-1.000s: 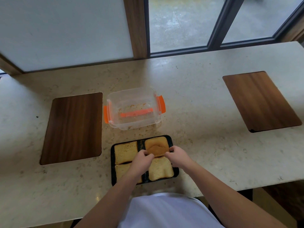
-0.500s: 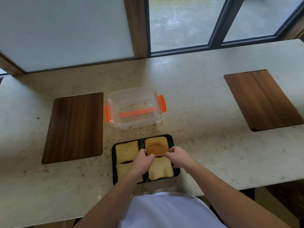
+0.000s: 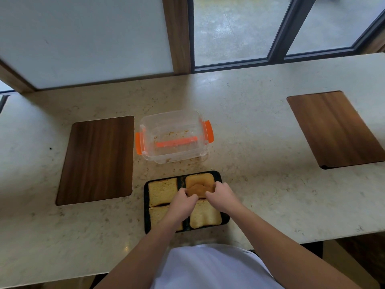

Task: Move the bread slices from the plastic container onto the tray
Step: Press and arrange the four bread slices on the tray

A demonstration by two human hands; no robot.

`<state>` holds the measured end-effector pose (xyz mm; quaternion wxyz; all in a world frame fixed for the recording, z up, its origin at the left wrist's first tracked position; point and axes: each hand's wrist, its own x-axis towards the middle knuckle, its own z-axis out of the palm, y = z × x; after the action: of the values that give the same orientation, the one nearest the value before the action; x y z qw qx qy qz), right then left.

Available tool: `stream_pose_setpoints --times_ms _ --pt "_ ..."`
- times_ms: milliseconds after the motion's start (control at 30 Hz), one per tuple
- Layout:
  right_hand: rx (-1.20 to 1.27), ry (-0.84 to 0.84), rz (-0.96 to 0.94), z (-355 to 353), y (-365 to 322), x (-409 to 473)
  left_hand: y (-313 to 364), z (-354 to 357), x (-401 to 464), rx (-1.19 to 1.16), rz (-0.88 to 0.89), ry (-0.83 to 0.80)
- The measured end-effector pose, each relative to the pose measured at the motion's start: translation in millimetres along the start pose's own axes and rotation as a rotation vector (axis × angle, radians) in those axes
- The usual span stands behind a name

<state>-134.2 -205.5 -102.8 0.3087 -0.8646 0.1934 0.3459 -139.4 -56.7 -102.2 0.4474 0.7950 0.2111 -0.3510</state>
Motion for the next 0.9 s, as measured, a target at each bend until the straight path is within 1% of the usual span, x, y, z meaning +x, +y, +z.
stream_pose_setpoints --times_ms 200,367,500,633,767,833,867,900 --pt "0.028 0.003 -0.028 -1.5 2.2 -2.0 1.4 1.6 -0.3 -0.012 0.008 0.002" --pt "0.044 0.023 0.005 -0.4 8.0 -5.9 -4.2 1.7 -6.6 0.008 0.007 -0.005" --pt "0.063 -0.018 0.017 4.6 13.9 -11.3 -11.1 5.1 -11.9 -0.015 0.047 -0.014" --pt "0.088 -0.023 0.001 6.5 14.2 -13.5 -8.3 4.8 -14.5 0.002 0.069 -0.015" --pt "0.098 -0.009 -0.004 5.0 15.2 -10.9 -8.6 5.2 -11.9 0.044 0.084 -0.013" --pt "0.059 -0.004 0.002 2.9 14.4 -11.3 -8.0 3.2 -13.3 0.088 0.097 -0.020" --pt "0.012 0.013 -0.002 1.9 13.1 -12.8 -8.1 1.7 -14.7 0.156 0.133 0.004" --pt "-0.043 0.057 -0.026 2.4 12.5 -13.0 -9.8 0.9 -13.7 0.272 0.216 0.064"
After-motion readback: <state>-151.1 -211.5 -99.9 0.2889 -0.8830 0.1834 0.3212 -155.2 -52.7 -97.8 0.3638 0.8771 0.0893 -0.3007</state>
